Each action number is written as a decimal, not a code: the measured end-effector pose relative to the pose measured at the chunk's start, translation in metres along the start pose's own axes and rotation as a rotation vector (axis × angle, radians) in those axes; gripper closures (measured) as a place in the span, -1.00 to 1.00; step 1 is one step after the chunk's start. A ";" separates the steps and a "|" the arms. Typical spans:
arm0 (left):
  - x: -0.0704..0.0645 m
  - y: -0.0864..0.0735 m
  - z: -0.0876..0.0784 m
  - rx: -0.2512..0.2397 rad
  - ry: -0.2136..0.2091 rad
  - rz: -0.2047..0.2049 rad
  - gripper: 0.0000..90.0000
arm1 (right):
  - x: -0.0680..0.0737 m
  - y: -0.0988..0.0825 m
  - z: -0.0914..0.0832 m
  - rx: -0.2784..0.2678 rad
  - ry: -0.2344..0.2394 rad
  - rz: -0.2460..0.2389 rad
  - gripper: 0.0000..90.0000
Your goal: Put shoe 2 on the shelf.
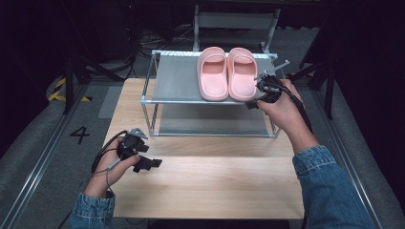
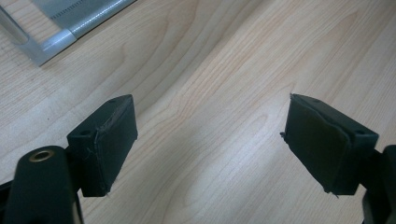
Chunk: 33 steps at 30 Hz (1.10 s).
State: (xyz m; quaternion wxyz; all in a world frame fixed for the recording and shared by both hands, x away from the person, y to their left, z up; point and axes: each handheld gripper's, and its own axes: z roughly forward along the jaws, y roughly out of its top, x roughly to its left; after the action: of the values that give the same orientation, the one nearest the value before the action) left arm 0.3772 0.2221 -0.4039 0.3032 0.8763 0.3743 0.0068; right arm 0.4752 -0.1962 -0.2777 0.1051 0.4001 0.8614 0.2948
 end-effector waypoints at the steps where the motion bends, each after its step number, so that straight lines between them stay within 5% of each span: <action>1: 0.000 0.000 0.000 -0.001 0.000 -0.002 -0.60 | 0.000 -0.001 0.000 -0.005 0.006 0.006 0.92; 16: 0.001 0.001 0.000 -0.002 0.004 -0.004 -0.60 | 0.007 -0.019 -0.038 -0.092 0.032 -0.011 0.66; 33: -0.001 -0.007 -0.015 0.001 0.029 0.000 -0.60 | 0.001 -0.058 -0.069 -0.111 0.017 -0.039 0.38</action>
State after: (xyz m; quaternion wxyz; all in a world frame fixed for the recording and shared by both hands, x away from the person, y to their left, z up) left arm 0.3681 0.2336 -0.3952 0.2973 0.8764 0.3784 0.0193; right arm 0.4095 -0.2541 -0.2559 0.1254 0.3745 0.8521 0.3434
